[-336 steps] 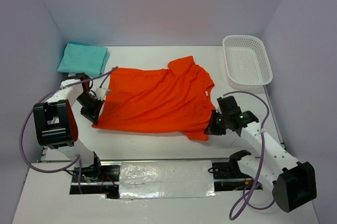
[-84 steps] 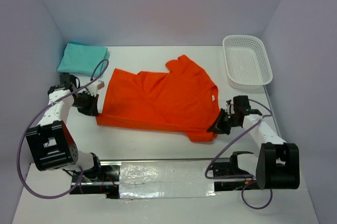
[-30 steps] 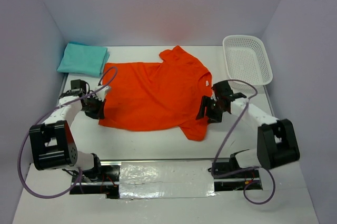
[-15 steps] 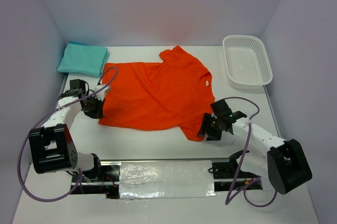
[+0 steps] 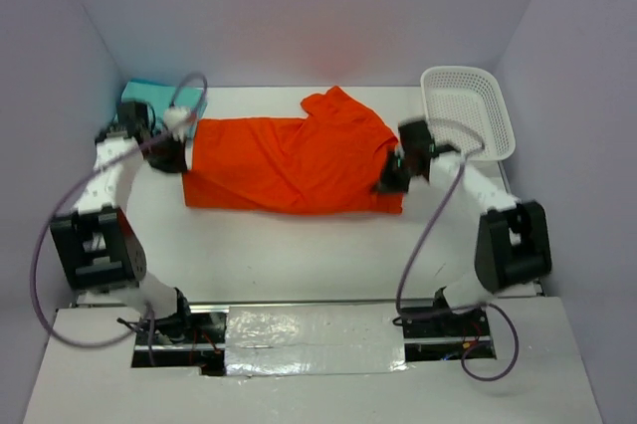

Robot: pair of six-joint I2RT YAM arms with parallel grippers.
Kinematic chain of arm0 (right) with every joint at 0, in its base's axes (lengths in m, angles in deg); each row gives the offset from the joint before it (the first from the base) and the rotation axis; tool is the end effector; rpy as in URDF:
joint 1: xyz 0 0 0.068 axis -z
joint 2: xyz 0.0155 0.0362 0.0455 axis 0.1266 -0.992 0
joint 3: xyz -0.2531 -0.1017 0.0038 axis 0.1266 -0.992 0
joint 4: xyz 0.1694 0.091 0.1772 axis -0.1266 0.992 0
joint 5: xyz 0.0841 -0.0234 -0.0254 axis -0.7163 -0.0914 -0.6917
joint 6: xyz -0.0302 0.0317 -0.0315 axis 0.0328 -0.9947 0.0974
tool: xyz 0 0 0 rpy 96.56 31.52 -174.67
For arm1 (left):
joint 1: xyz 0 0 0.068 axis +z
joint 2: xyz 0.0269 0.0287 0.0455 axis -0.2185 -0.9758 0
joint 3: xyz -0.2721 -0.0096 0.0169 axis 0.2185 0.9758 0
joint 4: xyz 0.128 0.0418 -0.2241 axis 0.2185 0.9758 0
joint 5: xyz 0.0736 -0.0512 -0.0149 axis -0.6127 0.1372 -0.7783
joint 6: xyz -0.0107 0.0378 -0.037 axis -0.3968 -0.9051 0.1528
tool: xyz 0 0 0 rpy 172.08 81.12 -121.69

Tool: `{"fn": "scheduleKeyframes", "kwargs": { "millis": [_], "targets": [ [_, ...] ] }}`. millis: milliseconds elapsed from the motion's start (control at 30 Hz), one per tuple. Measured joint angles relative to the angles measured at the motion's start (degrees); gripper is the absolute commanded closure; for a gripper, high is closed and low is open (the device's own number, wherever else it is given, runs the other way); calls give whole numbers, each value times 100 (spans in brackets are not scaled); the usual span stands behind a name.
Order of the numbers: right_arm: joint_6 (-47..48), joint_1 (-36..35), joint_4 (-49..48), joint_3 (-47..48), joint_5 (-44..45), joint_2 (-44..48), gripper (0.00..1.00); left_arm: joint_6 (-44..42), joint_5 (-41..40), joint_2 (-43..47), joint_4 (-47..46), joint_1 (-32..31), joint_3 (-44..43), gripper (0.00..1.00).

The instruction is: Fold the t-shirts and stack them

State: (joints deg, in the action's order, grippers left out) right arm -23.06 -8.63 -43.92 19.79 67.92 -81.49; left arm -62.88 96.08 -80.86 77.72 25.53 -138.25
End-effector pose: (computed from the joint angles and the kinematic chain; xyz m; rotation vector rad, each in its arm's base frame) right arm 0.2605 0.0834 0.2035 0.3913 2.7533 0.5927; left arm 0.2961 0.0552 0.2607 0.4108 2.4859 -0.1908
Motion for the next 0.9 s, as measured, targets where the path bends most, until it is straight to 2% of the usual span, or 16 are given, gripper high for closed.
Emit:
{"fn": "scheduleKeyframes", "kwargs": {
  "millis": [67, 100, 233, 267, 300, 333, 367, 400, 467, 633, 767, 900],
  "targets": [
    [284, 404, 271, 1956, -103, -879, 100, 352, 136, -973, 120, -17, -1755, 100],
    [417, 568, 435, 2999, -131, -1344, 100, 595, 203, -1565, 133, -22, -2905, 100],
    [651, 951, 1390, 7029, -273, -2979, 100, 1364, 299, -3405, 101, -9, -6734, 100],
    [619, 1054, 1574, 8105, -367, -3344, 100, 1552, 302, -3545, -188, -9, -7222, 100],
    [562, 1110, 1526, 8745, -463, -3510, 100, 1690, 315, -3436, -444, -7, -7224, 100],
    [514, 1158, 1292, 8806, -540, -3410, 100, 1784, 334, -3198, -688, -7, -6975, 100],
    [455, 1202, 1093, 8649, -634, -3152, 100, 1880, 343, -2914, -997, -7, -6642, 100],
    [398, 1250, 929, 8111, -678, -2599, 100, 1899, 372, -2411, -1093, -11, -6089, 100],
    [352, 1294, 756, 7208, -763, -1716, 100, 1895, 452, -1814, -1298, -39, -5510, 100],
    [529, 1255, 446, 5805, -931, -575, 100, 1729, 520, -927, -1696, -61, -4201, 100],
    [680, 1176, -52, 3220, -898, 188, 100, 1403, 402, -367, -1661, 4, -2402, 100],
    [649, 1141, -94, 796, -857, 531, 100, 949, 350, -57, -1248, 20, -914, 100]
  ]
}}
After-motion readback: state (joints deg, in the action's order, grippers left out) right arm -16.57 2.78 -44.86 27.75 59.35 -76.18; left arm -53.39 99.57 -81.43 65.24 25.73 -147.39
